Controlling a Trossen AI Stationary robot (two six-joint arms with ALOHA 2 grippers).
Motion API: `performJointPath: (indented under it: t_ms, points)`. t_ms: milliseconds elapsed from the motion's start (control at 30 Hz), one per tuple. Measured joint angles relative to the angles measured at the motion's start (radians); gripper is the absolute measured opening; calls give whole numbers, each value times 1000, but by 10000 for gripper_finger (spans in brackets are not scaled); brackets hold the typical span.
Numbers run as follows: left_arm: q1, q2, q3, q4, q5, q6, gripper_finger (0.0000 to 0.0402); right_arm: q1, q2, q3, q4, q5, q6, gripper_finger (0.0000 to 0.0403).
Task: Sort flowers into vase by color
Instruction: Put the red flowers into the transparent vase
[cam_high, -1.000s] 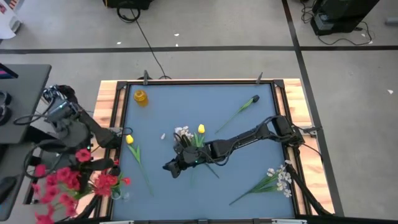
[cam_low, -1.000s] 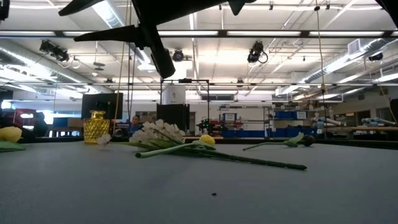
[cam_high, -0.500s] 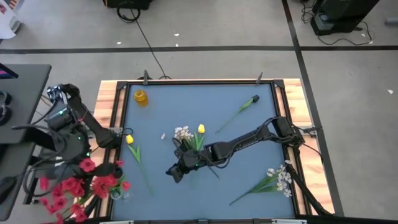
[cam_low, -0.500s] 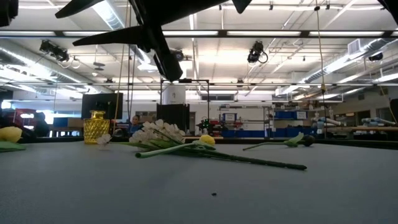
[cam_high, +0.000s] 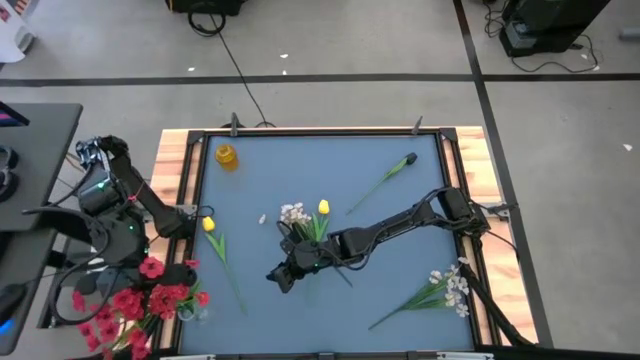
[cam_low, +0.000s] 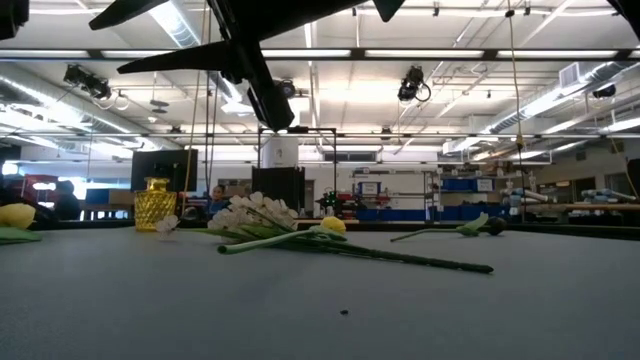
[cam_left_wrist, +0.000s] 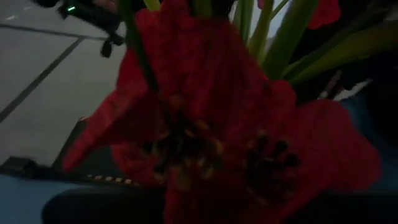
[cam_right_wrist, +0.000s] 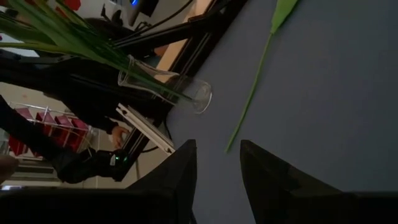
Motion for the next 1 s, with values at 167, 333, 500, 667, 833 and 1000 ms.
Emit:
performJointPath:
  t_ms: [167, 333, 500, 667, 833, 1000]
  points:
    - [0, 0, 0, -1, -21, -42, 25, 16, 0, 0, 0, 12, 5, 132]
    - [0, 0, 0, -18, -20, -92, 45, 36, 0, 0, -1, 51, 31, 135]
    - [0, -1, 0, -24, -19, -128, 105, 52, 0, 0, -1, 75, 53, 142]
    - [0, -3, 0, -71, -17, -168, 150, 56, 0, 0, -1, 80, 59, 146]
    - [0, -11, 0, -111, -15, -235, 167, 55, 0, 0, -1, 80, 73, 146]
    - [0, -36, 0, -130, -15, -440, 167, 56, 0, 0, -1, 79, 75, 146]
